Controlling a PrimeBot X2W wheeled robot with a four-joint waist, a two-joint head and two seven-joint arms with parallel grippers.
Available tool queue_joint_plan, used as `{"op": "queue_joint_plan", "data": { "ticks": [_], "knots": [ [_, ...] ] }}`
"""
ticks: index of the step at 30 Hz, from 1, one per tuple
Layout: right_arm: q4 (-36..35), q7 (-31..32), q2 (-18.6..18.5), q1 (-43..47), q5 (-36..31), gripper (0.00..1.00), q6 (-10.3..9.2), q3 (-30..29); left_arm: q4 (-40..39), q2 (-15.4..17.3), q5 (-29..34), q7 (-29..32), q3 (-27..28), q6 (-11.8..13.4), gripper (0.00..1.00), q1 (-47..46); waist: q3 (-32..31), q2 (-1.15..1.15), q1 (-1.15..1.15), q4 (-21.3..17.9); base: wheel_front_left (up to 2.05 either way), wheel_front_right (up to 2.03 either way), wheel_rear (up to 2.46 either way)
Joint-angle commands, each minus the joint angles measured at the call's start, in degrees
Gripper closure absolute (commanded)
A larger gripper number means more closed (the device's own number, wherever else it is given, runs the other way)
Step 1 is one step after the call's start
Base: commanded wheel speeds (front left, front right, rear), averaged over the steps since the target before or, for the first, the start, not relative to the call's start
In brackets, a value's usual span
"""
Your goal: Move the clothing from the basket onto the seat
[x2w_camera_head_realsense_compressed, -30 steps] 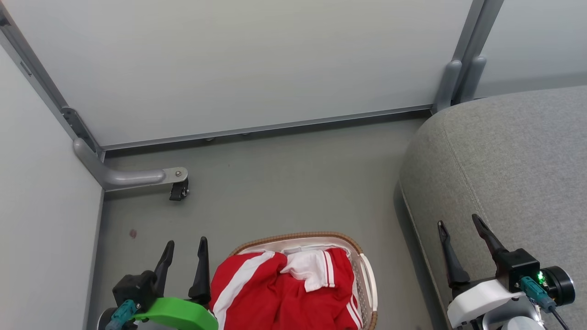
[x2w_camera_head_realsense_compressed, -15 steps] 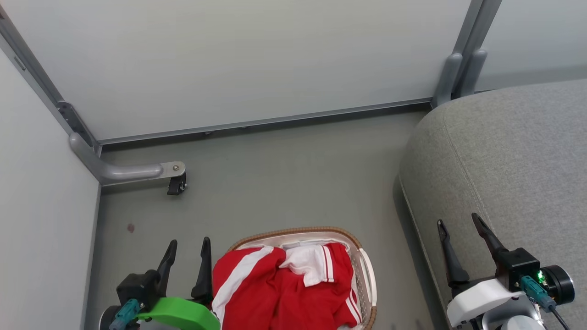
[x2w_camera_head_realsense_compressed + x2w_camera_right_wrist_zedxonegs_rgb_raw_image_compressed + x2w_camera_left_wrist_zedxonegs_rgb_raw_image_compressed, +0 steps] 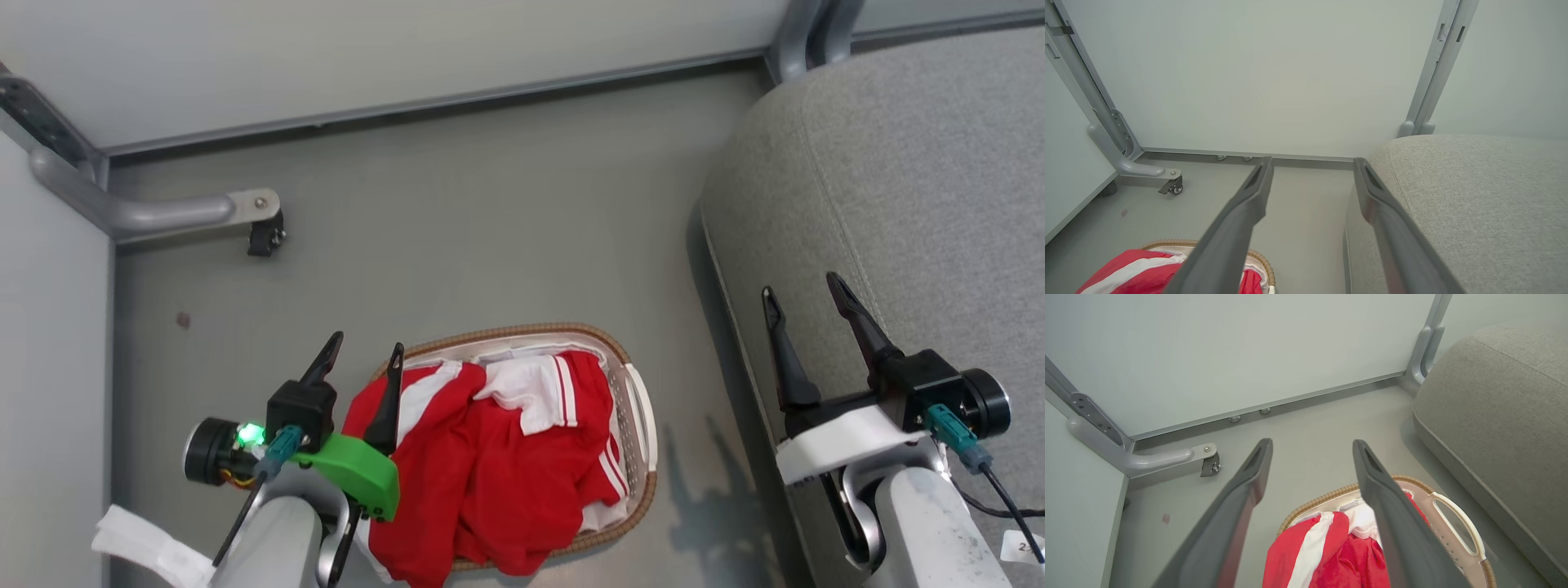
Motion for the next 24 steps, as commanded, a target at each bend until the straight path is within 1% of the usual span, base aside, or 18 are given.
{"op": "queue_joint_plan", "data": {
  "ticks": [1, 4, 7, 10, 14, 17, 24],
  "knots": [
    [-0.26, -0.28, -0.23, -1.56, 0.74, 0.0, 0.0, 0.24, 2.03, 0.99, 1.18, 0.03, -1.1, -0.25, 0.0, -3.02, 9.28, 0.0, 0.0, -3.46, 0.0, 0.0, 0.0],
    [-0.45, -0.28, -0.22, -3.4, 1.25, 0.0, 0.0, 0.69, 6.3, 2.39, 2.9, 0.03, -3.56, -0.27, 0.0, -7.23, 13.14, 0.0, 0.0, -4.79, 0.0, 0.0, 0.0],
    [-0.59, -0.28, -0.2, -5.01, 2.04, 0.0, 0.0, 1.31, 11.32, 4.13, 5.47, 0.03, -8.06, -0.27, 0.0, -11.76, 16.65, 0.0, 0.0, -6.11, 0.0, 0.0, 0.0],
    [-0.91, -0.28, -0.2, -6.44, 2.82, 0.0, 0.0, 2.17, 15.44, 5.1, 6.84, 0.03, -10.98, -0.24, 0.0, -15.56, 19.48, 0.0, 0.0, -7.22, 0.0, 0.0, 0.0],
    [-1.35, -0.28, -0.19, -8.23, 3.98, 0.0, 0.0, 3.24, 22.3, 5.64, 7.39, 0.03, -14.18, -0.24, 0.0, -19.91, 22.68, 0.0, 0.0, -8.6, 0.0, 0.0, 0.0],
    [-1.66, -0.28, -0.19, -9.44, 4.74, 0.0, 0.0, 3.98, 27.26, 5.43, 7.4, 0.29, -16.53, -0.24, 0.0, -23.13, 24.61, 0.0, 0.0, -9.5, 0.0, 0.0, 0.0],
    [-1.98, -0.28, -0.19, -11.22, 6.06, 0.0, 0.0, 5.31, 34.59, 5.25, 6.65, 0.81, -19.35, -0.24, 0.0, -28.41, 27.66, 0.0, 0.0, -10.79, 0.0, 0.0, 0.0]
  ]
}}
